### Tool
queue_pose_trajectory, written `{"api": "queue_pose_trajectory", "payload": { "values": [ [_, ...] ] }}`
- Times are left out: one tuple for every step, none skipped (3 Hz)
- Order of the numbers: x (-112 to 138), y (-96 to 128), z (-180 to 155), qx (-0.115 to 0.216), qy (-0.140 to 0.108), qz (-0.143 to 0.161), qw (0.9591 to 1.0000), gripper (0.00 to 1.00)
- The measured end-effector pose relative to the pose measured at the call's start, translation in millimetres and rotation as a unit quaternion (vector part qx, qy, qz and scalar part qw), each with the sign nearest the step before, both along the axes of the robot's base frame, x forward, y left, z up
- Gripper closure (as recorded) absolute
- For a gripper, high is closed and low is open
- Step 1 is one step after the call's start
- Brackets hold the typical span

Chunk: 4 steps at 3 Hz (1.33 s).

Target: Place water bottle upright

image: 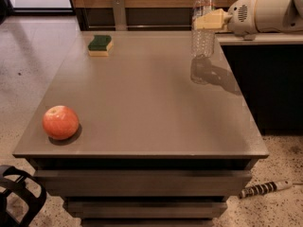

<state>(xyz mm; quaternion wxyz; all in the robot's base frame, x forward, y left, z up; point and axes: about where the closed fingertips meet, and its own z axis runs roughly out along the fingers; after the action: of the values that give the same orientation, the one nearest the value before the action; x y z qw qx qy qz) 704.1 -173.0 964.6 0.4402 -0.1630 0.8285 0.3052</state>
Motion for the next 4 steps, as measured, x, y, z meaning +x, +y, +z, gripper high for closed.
{"api": "queue_pose_trajectory", "payload": {
  "values": [
    [-10, 6, 10, -0.032, -0.050, 0.047, 0.9971, 1.00],
    [-18, 8, 16, -0.059, -0.101, 0.095, 0.9886, 1.00],
    [-22, 10, 11, -0.062, -0.144, 0.138, 0.9779, 1.00],
    [-27, 15, 1, -0.060, -0.189, 0.173, 0.9648, 1.00]
  ]
}}
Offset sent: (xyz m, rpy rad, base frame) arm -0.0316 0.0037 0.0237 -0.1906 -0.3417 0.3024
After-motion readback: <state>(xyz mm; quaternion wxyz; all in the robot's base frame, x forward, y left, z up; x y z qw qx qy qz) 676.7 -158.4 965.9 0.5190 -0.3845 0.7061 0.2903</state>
